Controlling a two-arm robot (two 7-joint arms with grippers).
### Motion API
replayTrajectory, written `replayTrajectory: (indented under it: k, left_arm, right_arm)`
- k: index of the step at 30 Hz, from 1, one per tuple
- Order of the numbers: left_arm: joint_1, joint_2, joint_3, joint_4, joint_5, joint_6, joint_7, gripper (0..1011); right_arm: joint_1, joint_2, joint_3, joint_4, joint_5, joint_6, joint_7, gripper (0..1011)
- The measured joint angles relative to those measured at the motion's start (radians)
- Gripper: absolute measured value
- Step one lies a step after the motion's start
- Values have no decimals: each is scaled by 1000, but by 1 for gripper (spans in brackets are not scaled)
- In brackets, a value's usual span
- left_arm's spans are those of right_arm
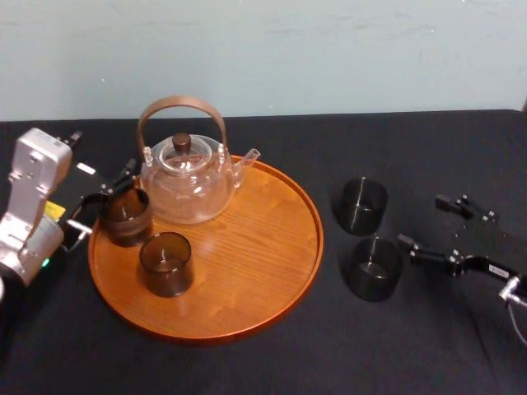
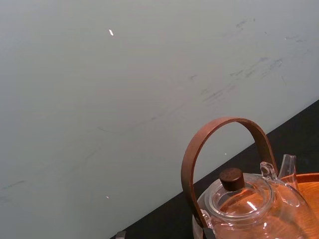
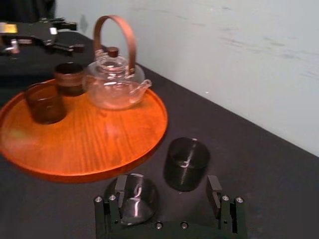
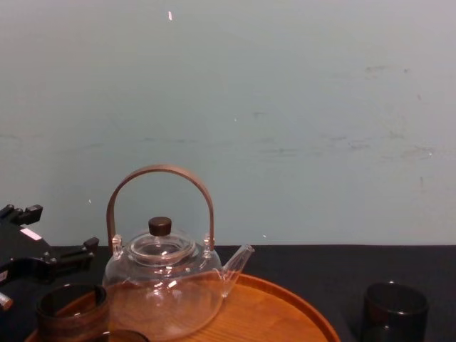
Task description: Pick up the glass from the table and place it on the tray.
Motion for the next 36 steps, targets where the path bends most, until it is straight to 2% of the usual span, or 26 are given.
replayTrajectory:
  k: [8,14,27,36]
  left_arm:
    - [0,0,0,0,0,0,0,1001]
    - [0,0,0,0,0,0,0,1001]
    - [0,0,0,0,0,0,0,1001]
    - [0,0,0,0,0,0,0,1001]
  right_arm:
    - [-21,21,10,1,3,-14,78,1002]
    - [-21,37,2,10,0,-17,132,1003]
    - [5,46,-36,38,-37,-12,165,1003]
    - [14,46,-46,47,-47,-2,166,1002]
